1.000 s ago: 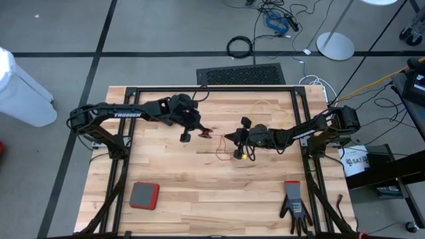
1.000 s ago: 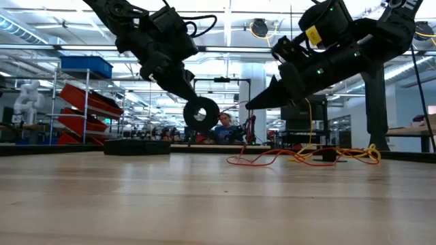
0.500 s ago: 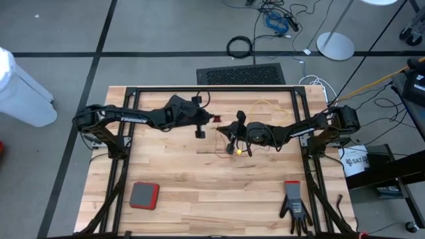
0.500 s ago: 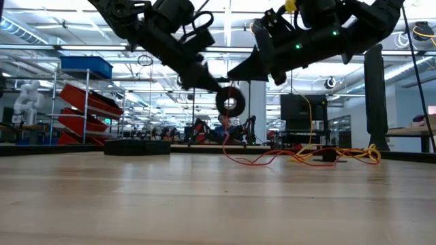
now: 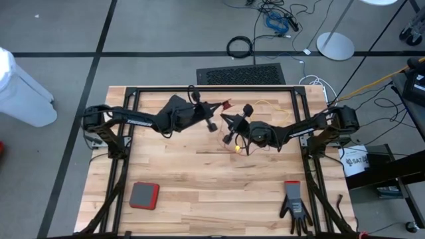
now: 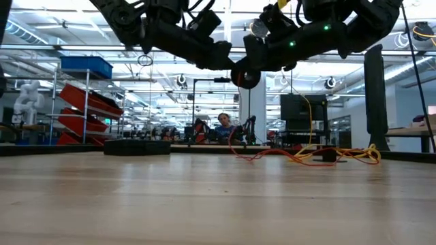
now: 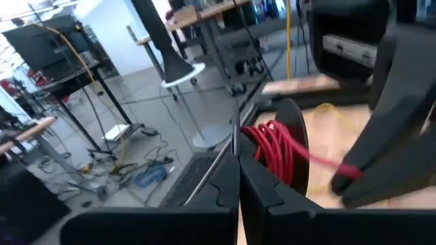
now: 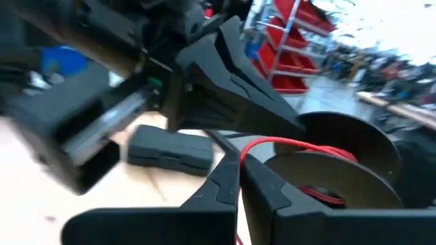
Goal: Coil cords
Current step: Coil the red wire onto the black spool
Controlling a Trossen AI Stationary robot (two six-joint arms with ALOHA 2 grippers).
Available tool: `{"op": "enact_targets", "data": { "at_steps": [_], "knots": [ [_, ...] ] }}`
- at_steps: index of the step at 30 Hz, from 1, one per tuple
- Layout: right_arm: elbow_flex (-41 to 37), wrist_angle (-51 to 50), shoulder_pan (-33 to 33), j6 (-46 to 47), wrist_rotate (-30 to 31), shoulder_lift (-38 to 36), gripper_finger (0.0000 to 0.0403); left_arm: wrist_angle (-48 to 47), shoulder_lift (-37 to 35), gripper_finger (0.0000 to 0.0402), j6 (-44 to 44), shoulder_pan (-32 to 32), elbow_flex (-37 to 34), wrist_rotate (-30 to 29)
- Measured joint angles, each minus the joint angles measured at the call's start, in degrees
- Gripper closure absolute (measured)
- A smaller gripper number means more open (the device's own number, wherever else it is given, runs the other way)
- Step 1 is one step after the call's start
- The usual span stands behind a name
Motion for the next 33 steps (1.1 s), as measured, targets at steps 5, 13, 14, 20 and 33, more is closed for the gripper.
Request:
{"op": "enact_targets", "data": {
  "at_steps": [5,13,14,20,33],
  "knots": [
    [0.01,2.7,0.5,-3.83,4.59,2.1,0.0403,6.81,2.59,0.0402,-5.77,0.03,0.0,0.07],
    [0.02,4.56,0.83,-8.38,11.8,4.68,0.0403,12.98,3.12,0.0402,-12.36,0.23,0.0,1.59],
    [0.02,4.51,0.83,-9.21,12.63,4.68,0.0403,13.26,3.12,0.0402,-13.44,0.39,-0.02,2.3],
    [-1.23,5.41,0.85,-14.4,14.59,4.55,0.0403,13.0,3.12,0.0402,-19.97,2.78,-0.02,10.4],
    [-11.73,9.19,-2.1,-3.91,-9.71,4.47,0.0391,-5.67,-3.09,0.0402,-15.71,8.42,0.06,36.06]
  ]
}}
